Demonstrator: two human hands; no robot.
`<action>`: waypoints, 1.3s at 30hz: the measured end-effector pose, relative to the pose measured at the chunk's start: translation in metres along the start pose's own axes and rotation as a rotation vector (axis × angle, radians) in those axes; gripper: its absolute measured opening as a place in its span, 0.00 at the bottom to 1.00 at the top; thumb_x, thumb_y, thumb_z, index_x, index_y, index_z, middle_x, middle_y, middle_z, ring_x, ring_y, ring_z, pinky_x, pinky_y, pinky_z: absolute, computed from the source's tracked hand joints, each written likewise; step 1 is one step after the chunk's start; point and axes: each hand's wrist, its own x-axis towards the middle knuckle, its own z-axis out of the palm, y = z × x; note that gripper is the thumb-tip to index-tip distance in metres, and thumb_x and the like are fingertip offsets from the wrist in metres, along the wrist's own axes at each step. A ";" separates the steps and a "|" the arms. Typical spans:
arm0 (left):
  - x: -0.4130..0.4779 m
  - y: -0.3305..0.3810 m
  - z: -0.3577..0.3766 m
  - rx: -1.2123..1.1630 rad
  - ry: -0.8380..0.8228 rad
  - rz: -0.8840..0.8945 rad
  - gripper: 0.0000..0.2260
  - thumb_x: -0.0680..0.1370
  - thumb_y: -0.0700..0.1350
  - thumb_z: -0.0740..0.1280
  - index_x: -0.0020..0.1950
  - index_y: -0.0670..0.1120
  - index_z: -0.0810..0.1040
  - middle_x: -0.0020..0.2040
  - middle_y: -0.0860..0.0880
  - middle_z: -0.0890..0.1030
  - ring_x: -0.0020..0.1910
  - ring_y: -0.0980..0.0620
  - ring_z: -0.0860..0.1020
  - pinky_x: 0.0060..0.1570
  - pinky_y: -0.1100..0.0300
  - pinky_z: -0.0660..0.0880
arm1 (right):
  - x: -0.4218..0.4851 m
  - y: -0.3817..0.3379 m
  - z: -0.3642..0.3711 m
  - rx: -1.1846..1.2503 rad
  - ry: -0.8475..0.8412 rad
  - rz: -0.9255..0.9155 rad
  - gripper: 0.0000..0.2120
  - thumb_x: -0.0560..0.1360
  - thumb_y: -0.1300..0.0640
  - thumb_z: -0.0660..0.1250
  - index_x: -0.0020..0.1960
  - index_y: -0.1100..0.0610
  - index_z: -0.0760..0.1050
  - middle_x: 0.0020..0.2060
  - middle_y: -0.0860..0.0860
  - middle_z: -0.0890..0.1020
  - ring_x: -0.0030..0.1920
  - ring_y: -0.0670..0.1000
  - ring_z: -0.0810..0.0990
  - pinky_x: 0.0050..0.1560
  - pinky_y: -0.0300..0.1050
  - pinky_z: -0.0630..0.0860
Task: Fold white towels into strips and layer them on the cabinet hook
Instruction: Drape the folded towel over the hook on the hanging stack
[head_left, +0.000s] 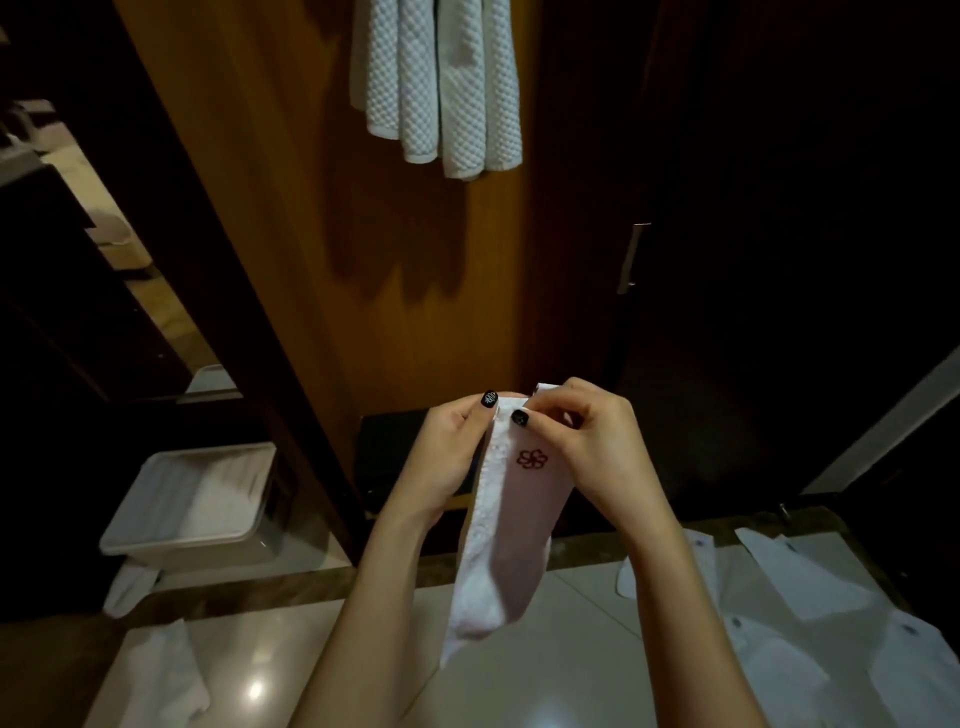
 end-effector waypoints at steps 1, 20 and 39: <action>-0.002 0.000 -0.008 -0.003 -0.005 -0.009 0.14 0.83 0.50 0.58 0.56 0.52 0.84 0.51 0.49 0.85 0.52 0.50 0.83 0.46 0.62 0.79 | 0.001 -0.003 0.009 -0.017 -0.002 -0.007 0.04 0.73 0.61 0.73 0.42 0.54 0.83 0.38 0.50 0.78 0.40 0.42 0.76 0.38 0.35 0.73; 0.006 0.005 -0.085 -0.127 0.142 0.121 0.10 0.81 0.46 0.63 0.50 0.54 0.84 0.48 0.48 0.85 0.46 0.50 0.84 0.42 0.61 0.79 | 0.026 -0.004 0.034 -0.112 -0.074 0.022 0.07 0.74 0.50 0.71 0.51 0.49 0.78 0.54 0.44 0.76 0.55 0.42 0.75 0.55 0.39 0.75; -0.009 -0.014 -0.118 0.452 0.389 0.244 0.08 0.82 0.42 0.61 0.50 0.50 0.79 0.33 0.56 0.78 0.31 0.61 0.73 0.31 0.69 0.66 | 0.014 -0.015 0.056 -0.132 -0.105 -0.015 0.11 0.77 0.50 0.68 0.41 0.56 0.74 0.36 0.53 0.80 0.38 0.51 0.79 0.37 0.53 0.75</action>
